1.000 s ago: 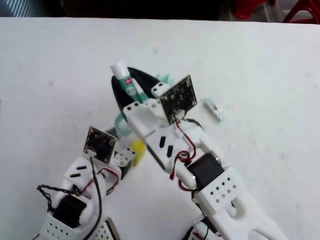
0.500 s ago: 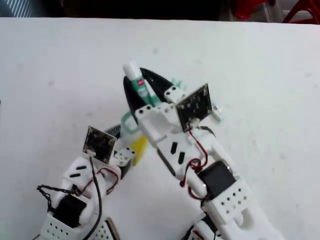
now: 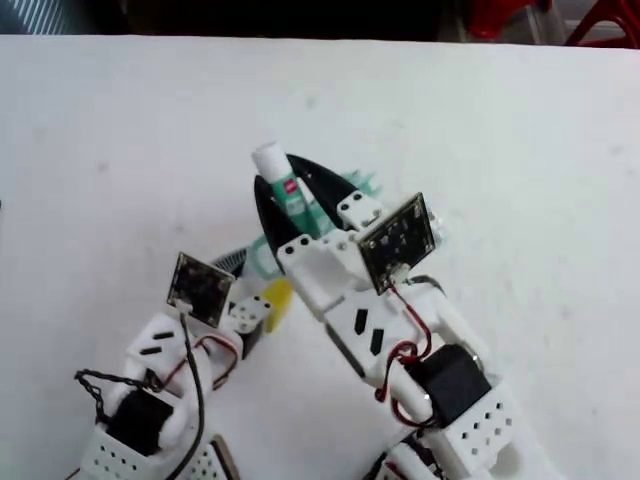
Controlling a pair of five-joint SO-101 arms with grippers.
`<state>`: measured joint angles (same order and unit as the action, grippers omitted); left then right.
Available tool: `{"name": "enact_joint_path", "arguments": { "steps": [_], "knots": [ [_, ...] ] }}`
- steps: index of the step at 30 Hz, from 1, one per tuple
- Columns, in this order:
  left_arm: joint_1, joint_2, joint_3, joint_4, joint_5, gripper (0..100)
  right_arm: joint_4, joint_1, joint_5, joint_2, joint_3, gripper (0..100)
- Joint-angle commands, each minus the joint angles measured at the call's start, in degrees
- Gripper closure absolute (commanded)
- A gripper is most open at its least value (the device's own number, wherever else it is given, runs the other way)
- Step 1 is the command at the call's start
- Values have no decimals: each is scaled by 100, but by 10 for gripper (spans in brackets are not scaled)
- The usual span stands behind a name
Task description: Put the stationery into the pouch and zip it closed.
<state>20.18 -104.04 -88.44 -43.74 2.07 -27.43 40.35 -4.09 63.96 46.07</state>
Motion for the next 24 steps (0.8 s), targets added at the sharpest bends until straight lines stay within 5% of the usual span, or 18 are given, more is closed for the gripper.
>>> {"name": "enact_joint_path", "arguments": {
  "steps": [1,15,19,24],
  "knots": [
    [-84,-40,378,158,70,800,-136,-4,-70,110,-387,979],
    [-119,-40,396,273,26,934,-1253,-40,-88,110,-1292,981],
    [-127,-40,387,264,26,935,-2018,-690,-659,119,-1275,981],
    [-119,-40,387,273,26,935,-2809,-2334,-1626,57,-527,981]
  ]
}}
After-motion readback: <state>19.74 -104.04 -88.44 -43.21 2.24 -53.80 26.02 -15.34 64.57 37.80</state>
